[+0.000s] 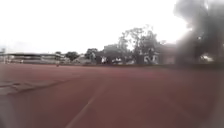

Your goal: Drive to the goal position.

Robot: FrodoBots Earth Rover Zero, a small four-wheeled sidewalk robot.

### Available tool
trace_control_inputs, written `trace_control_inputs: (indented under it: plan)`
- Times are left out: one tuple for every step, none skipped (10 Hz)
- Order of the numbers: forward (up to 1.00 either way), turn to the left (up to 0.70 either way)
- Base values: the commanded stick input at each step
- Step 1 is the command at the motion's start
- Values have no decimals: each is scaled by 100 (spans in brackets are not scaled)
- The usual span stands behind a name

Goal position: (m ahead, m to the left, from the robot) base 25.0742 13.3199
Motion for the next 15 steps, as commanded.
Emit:
trace_control_inputs:
  plan:
    - [70, 0]
    - [70, 0]
    - [70, 0]
    - [70, 0]
    - [70, 0]
    - [70, 0]
    - [70, 0]
    - [70, 0]
    - [70, 0]
    - [70, 0]
    - [70, 0]
    - [70, 0]
    - [70, 0]
    - [70, 0]
    - [70, 0]
